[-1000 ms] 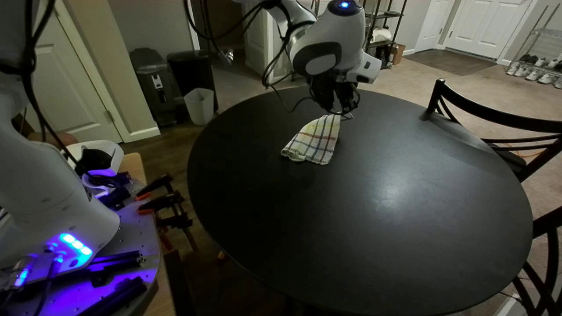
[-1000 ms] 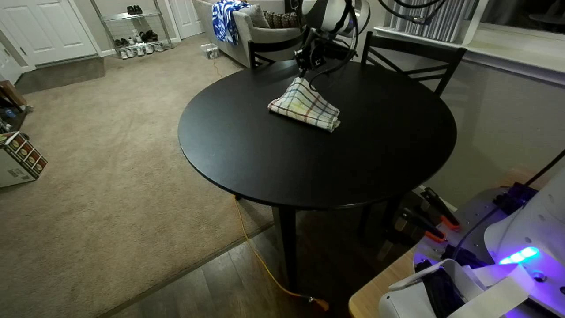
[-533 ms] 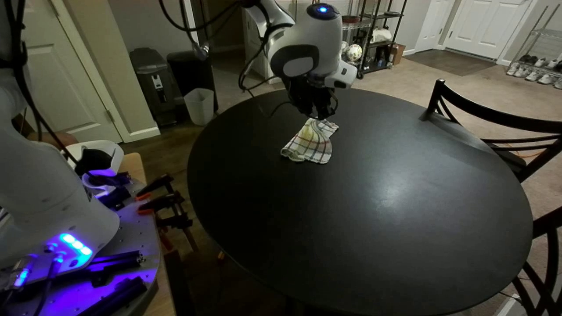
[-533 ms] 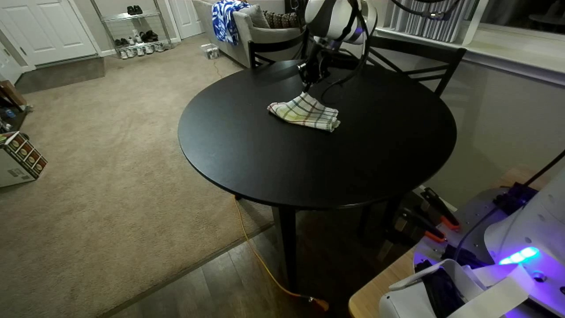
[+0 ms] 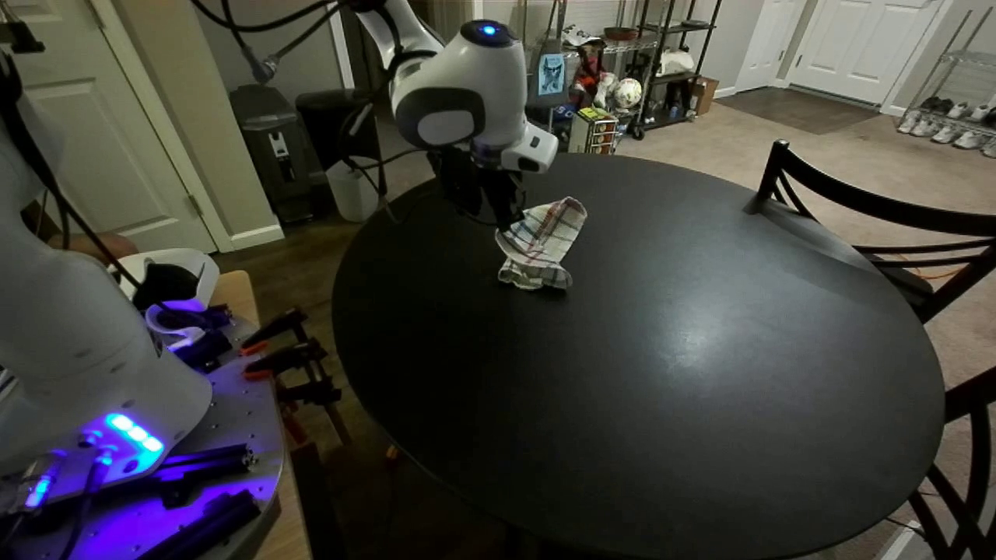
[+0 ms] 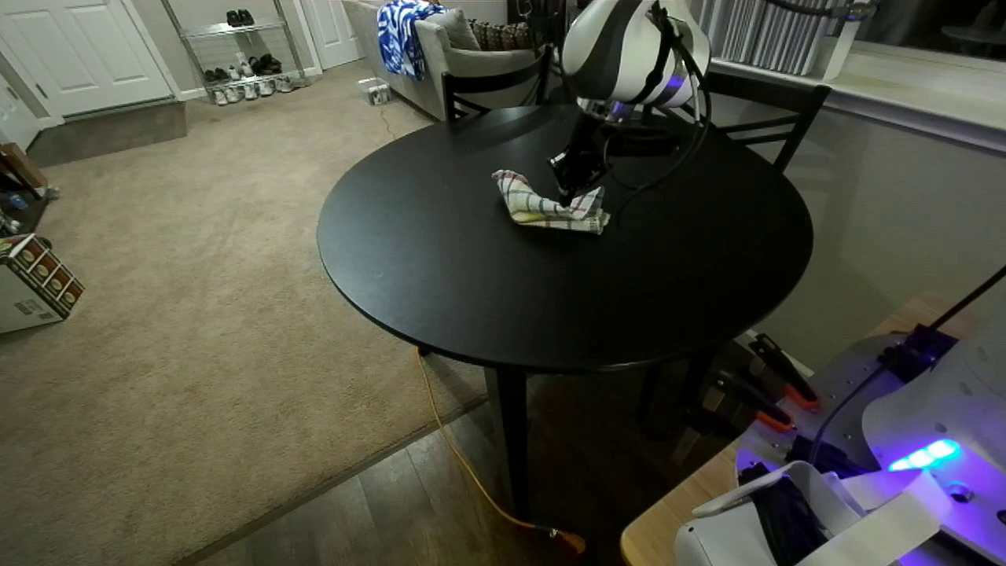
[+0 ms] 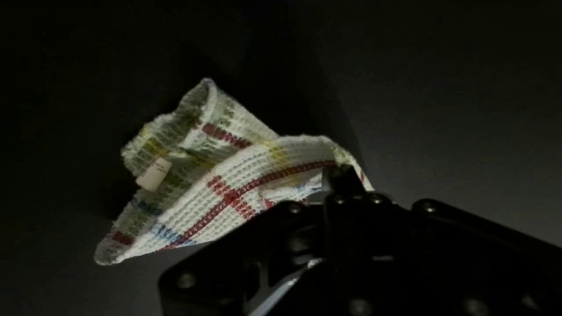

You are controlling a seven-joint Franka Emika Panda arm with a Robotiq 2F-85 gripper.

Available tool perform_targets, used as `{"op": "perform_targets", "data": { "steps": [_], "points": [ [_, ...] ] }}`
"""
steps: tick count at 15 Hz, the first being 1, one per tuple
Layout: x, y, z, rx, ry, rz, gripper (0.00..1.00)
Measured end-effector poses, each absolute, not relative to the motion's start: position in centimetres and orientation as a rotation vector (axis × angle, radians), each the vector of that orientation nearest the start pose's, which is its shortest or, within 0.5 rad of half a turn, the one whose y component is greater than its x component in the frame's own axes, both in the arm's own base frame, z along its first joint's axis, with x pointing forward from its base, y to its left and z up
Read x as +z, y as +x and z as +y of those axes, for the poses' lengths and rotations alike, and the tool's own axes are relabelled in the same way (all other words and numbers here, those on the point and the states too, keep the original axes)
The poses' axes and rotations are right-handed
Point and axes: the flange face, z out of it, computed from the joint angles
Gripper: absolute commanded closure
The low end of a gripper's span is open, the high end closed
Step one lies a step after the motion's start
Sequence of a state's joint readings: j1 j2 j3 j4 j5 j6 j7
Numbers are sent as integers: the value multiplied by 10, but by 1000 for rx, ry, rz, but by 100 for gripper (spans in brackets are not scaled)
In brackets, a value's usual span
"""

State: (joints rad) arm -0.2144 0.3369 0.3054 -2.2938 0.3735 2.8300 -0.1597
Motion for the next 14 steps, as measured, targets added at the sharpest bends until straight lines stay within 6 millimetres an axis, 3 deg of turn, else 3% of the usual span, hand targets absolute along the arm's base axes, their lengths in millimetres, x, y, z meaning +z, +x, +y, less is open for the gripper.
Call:
{"op": "perform_targets", "data": {
  "steps": [6,10,14],
  "points": [
    [232,543,42,-285,-2881,102,100],
    [223,533,79,-155,-2803,-116,100],
    [225,551,108,-46,-2736,-253,100]
  ]
}}
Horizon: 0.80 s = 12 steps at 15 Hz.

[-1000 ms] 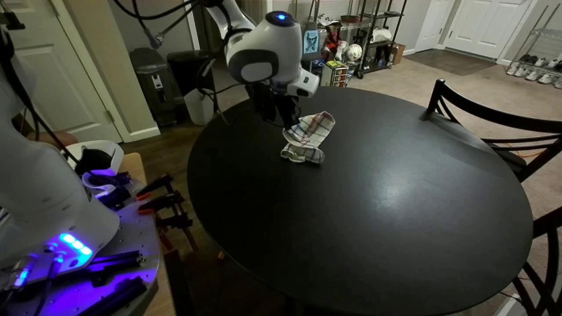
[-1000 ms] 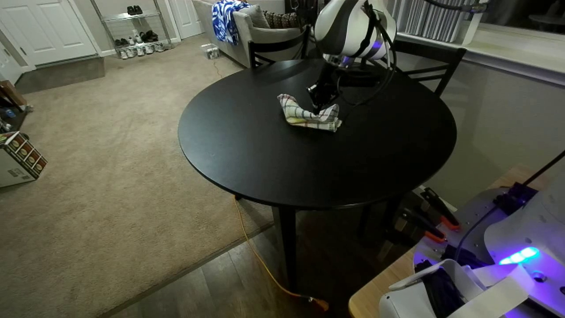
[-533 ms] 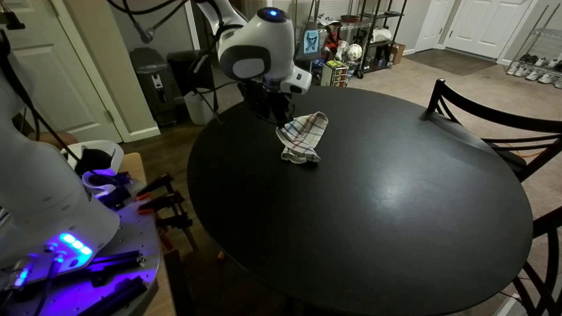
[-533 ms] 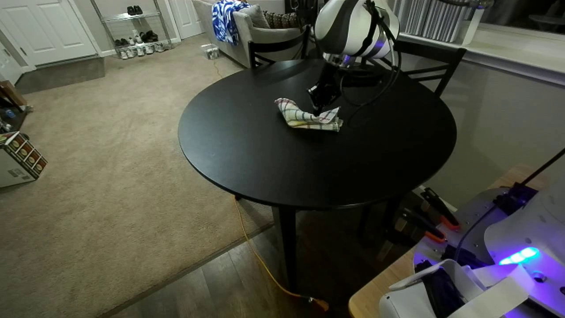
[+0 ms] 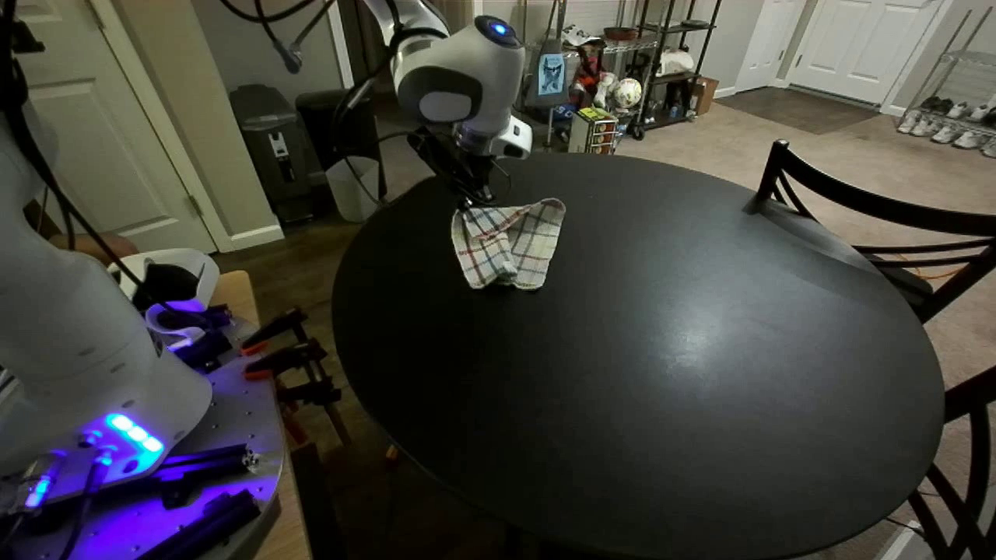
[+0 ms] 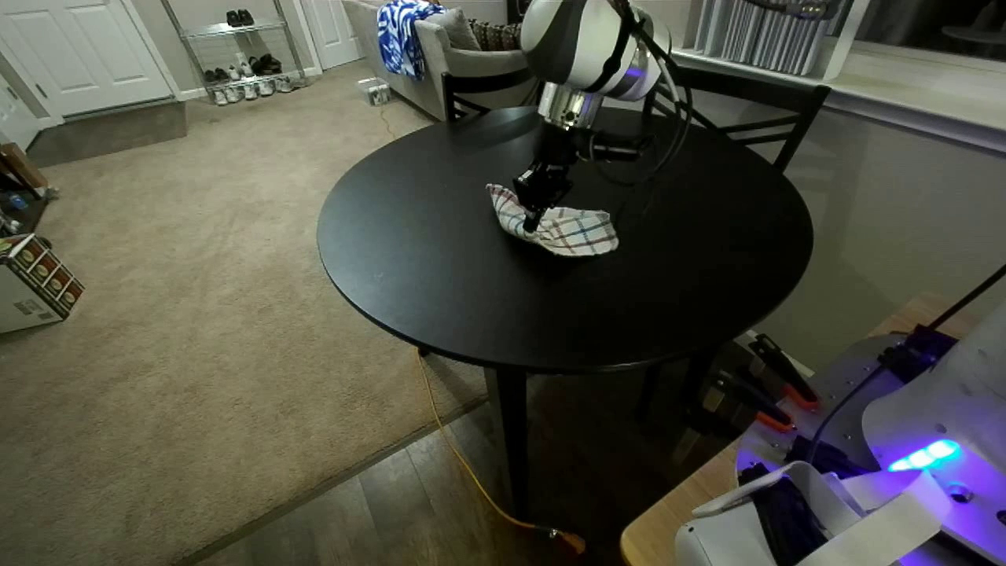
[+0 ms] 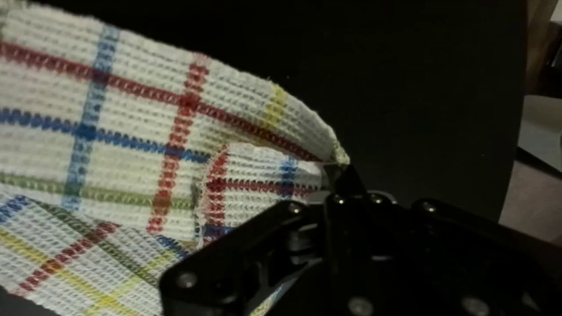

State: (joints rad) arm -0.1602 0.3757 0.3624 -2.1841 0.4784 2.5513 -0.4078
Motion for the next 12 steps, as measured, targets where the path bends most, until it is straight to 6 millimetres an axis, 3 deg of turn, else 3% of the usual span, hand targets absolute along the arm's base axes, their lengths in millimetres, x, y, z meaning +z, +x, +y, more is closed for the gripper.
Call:
{"op": "perform_targets", "data": {
  "steps": [7,12],
  "points": [
    [215,603,132,27,-2733,-369,100],
    [197,622,162,158,-2740,-445,100]
  ]
}}
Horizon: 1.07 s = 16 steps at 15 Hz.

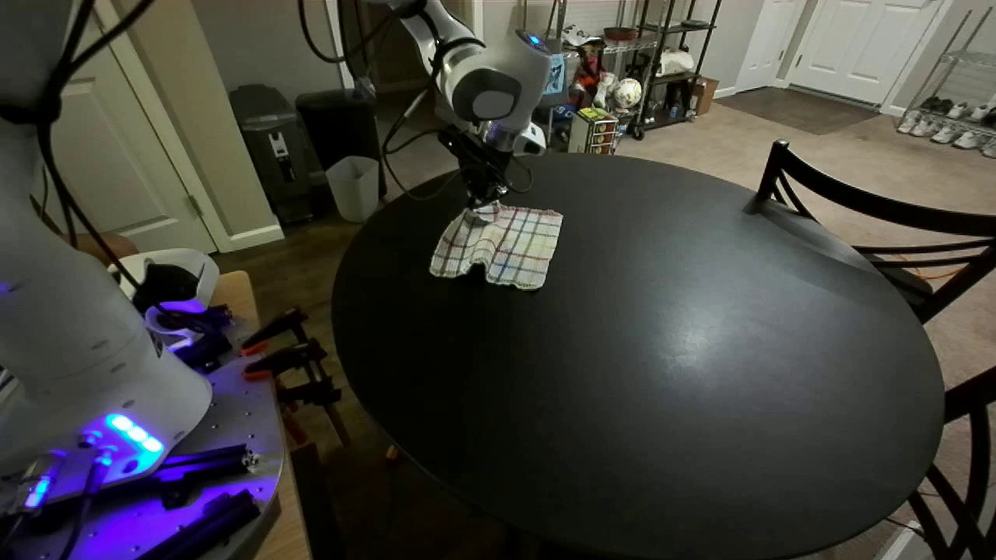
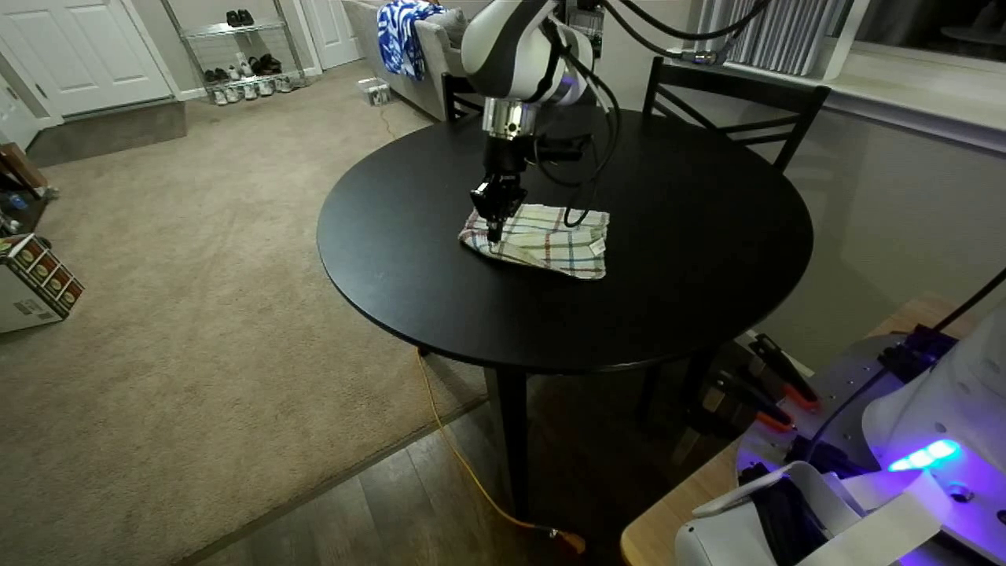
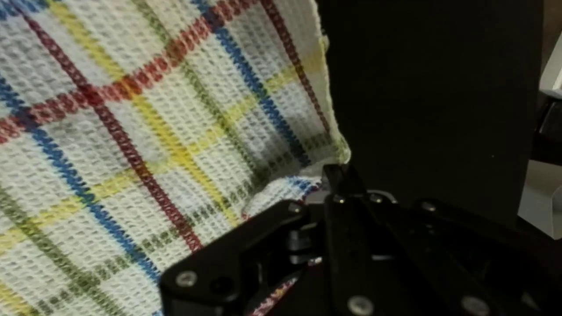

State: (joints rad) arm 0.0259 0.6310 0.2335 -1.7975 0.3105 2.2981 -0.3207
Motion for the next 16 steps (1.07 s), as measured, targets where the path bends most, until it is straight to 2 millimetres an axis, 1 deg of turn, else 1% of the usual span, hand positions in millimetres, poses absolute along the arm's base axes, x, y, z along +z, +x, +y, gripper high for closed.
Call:
{"op": "perform_targets", "data": {
  "steps": [3,5,7,9,12,16],
  "points": [
    [179,618,173,292,-2727,-514,100],
    [169,614,170,374,-2718,-533,100],
    [162,612,164,425,-2706,-541,100],
    [161,613,159,451,-2701,-540,100],
    [162,618,160,449,-2698,-541,100],
    [156,623,161,453,-2691,-540,100]
  ]
}}
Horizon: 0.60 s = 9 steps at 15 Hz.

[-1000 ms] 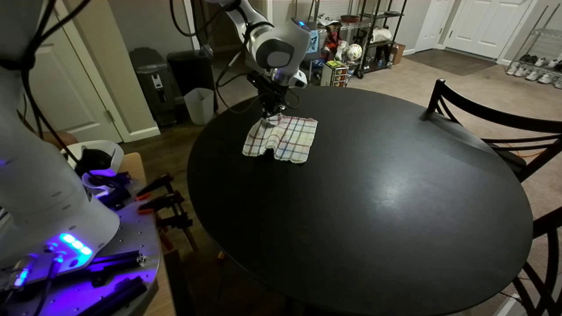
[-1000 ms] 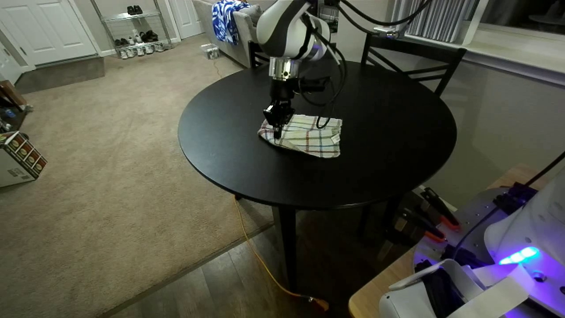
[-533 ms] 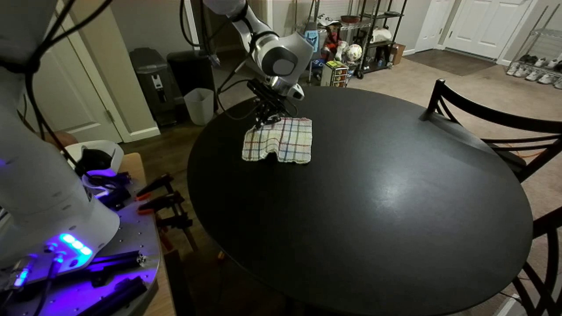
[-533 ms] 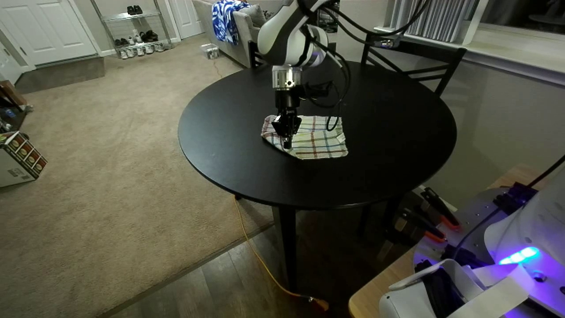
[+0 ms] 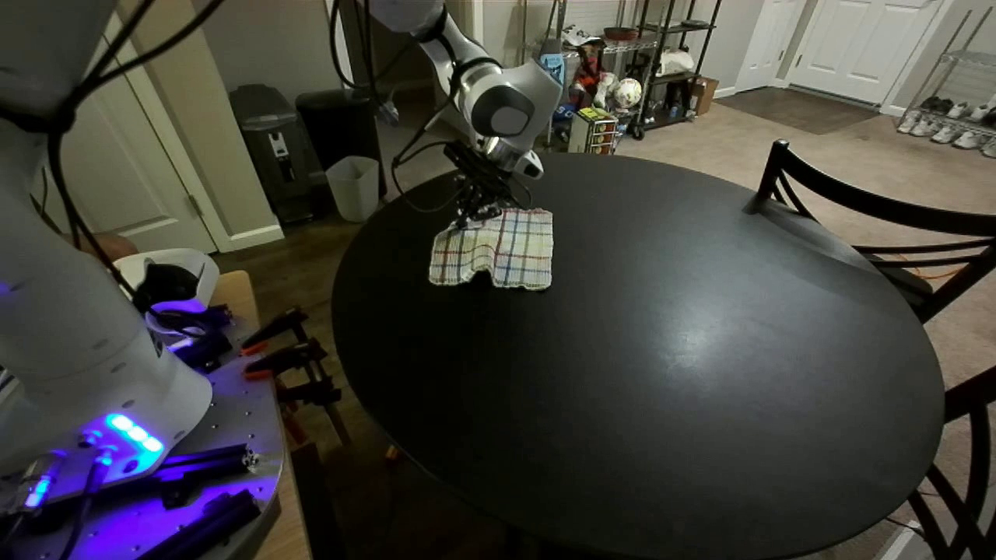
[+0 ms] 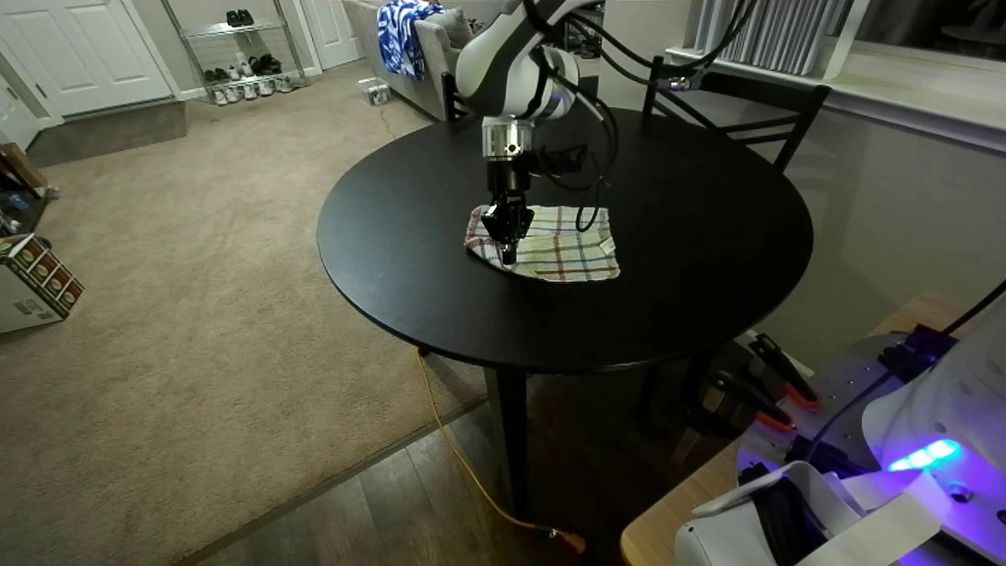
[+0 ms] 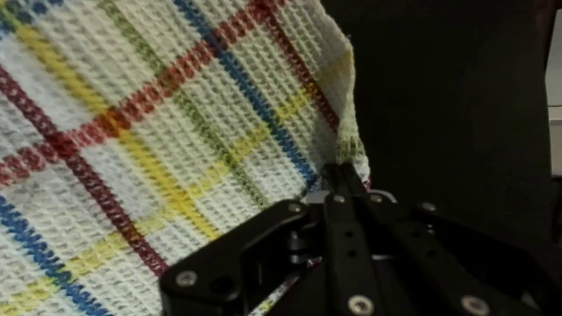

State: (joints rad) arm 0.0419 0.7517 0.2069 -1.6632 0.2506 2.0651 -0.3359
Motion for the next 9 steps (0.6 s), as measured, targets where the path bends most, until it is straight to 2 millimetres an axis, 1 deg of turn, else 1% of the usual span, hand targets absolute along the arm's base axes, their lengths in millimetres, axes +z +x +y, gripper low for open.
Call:
{"op": "perform_targets", "data": {
  "steps": [3,6,9],
  "points": [
    [155,621,163,452,-2684,-561,100],
    [157,621,161,416,-2690,-580,100],
    [164,619,163,289,-2732,-579,100]
  ]
}}
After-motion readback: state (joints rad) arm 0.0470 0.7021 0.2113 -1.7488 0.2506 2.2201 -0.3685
